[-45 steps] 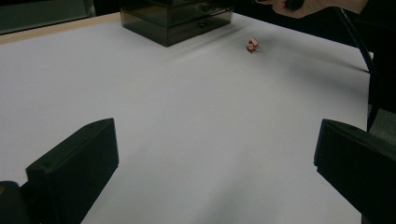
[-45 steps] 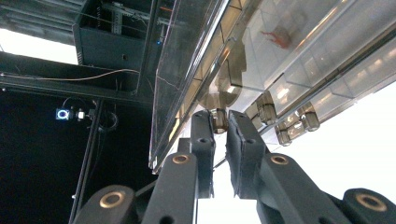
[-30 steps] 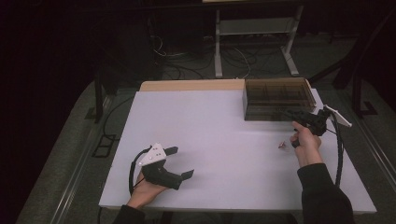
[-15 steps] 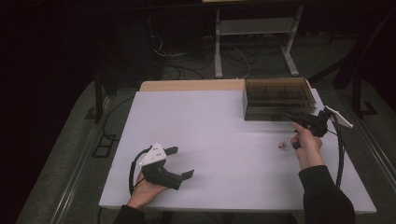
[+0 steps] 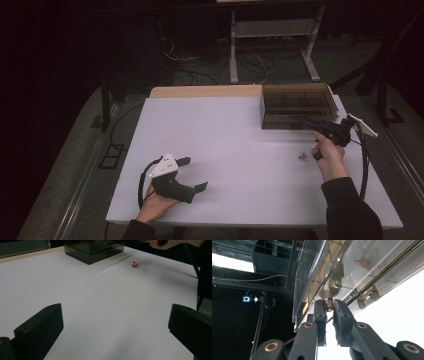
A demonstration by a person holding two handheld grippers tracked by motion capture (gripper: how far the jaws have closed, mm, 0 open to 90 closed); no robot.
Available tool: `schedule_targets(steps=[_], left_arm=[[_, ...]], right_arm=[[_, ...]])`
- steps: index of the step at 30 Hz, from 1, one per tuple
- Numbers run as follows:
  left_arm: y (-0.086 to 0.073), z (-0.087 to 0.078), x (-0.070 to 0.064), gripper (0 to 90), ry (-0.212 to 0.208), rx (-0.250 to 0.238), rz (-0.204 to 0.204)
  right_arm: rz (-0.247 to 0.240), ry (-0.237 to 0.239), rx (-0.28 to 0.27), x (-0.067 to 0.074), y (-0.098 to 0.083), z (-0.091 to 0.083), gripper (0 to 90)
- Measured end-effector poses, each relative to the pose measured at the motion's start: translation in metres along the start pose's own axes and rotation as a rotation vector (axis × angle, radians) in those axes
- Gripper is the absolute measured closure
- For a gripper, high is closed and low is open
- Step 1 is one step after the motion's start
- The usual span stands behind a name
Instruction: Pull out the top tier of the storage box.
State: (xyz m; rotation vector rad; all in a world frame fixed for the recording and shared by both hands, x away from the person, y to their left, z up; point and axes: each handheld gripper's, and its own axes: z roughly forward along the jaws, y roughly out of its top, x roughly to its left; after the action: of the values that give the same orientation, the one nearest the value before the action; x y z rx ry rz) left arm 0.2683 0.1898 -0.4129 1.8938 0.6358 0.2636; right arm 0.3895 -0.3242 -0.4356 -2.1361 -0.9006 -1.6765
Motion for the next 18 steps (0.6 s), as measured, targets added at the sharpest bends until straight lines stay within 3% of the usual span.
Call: schedule_targets(steps=[9, 18], left_arm=[[0.0, 0.0, 0.0, 0.0, 0.001, 0.001, 0.0], [0.0, 0.0, 0.0, 0.0, 0.001, 0.002, 0.002]], right_arm=[[-0.006, 0.015, 0.007, 0.0, -0.001, -0.005, 75.5], [-0.053, 0.017, 0.033, 0.005, -0.004, -0.011, 72.3]])
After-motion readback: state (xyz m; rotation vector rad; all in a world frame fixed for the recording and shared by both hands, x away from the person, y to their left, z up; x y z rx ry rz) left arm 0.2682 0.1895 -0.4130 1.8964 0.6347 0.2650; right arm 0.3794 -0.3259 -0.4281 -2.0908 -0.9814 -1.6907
